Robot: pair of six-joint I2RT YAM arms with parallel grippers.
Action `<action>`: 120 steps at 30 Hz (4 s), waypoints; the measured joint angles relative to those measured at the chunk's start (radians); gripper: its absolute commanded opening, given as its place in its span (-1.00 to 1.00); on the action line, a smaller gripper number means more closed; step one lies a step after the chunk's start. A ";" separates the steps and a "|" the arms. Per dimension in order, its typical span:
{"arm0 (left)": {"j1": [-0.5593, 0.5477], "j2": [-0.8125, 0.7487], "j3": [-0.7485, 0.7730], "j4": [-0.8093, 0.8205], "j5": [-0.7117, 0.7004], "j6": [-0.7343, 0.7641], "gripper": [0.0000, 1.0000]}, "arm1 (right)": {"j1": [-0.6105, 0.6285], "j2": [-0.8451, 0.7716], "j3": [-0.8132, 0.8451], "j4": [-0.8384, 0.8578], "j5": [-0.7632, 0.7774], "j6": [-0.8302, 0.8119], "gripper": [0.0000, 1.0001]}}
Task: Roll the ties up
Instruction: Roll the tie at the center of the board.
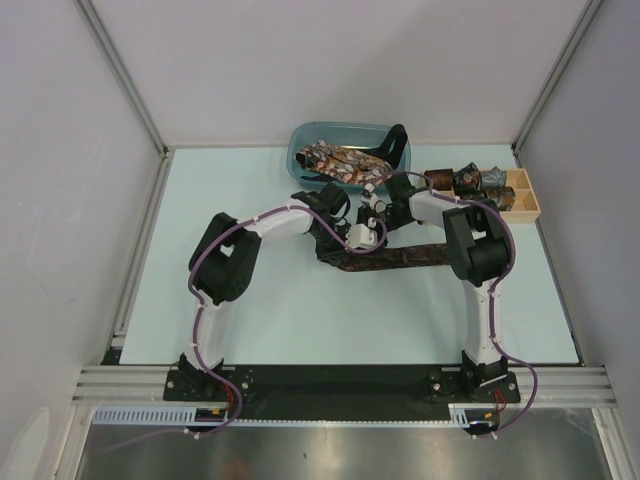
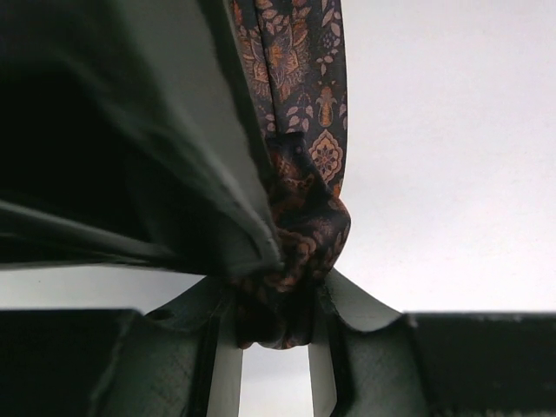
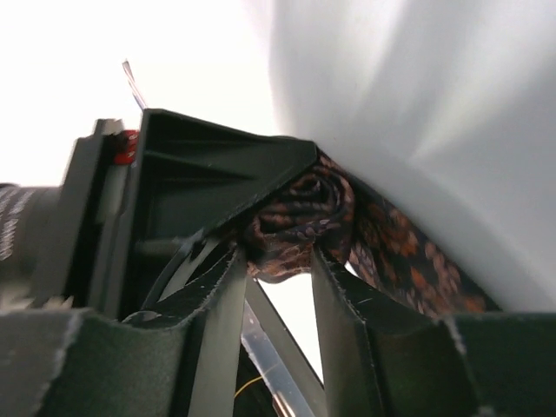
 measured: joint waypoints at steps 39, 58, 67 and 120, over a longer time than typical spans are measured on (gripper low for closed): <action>0.032 -0.042 -0.058 0.177 0.173 -0.324 0.51 | -0.046 0.062 0.008 -0.080 0.094 -0.097 -1.00; -0.001 -0.026 -0.026 0.090 0.060 -0.248 -0.15 | 0.037 0.071 0.000 0.045 0.065 0.029 -1.00; -0.023 -0.013 -0.003 0.051 0.006 -0.186 -0.45 | 0.027 0.089 0.000 0.049 0.011 0.033 -0.64; 0.091 -0.134 -0.106 0.097 0.146 -0.209 0.78 | -0.068 0.071 0.010 -0.153 0.064 -0.149 -1.00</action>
